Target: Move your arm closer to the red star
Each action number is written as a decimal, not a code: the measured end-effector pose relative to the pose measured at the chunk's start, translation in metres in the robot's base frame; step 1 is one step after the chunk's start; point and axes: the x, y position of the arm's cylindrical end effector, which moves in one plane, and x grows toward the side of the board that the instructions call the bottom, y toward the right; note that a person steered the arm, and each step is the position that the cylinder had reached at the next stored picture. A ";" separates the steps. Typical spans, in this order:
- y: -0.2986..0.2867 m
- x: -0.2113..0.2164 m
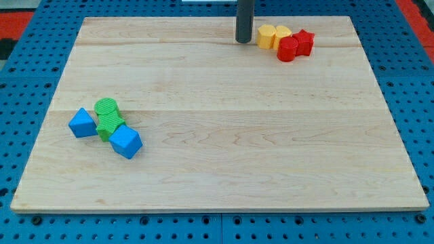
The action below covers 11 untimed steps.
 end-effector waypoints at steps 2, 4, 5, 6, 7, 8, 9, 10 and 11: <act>-0.012 0.034; 0.043 0.109; 0.111 0.109; 0.156 0.074; 0.180 0.054; 0.183 0.048; 0.184 0.024; 0.179 0.007; 0.168 0.008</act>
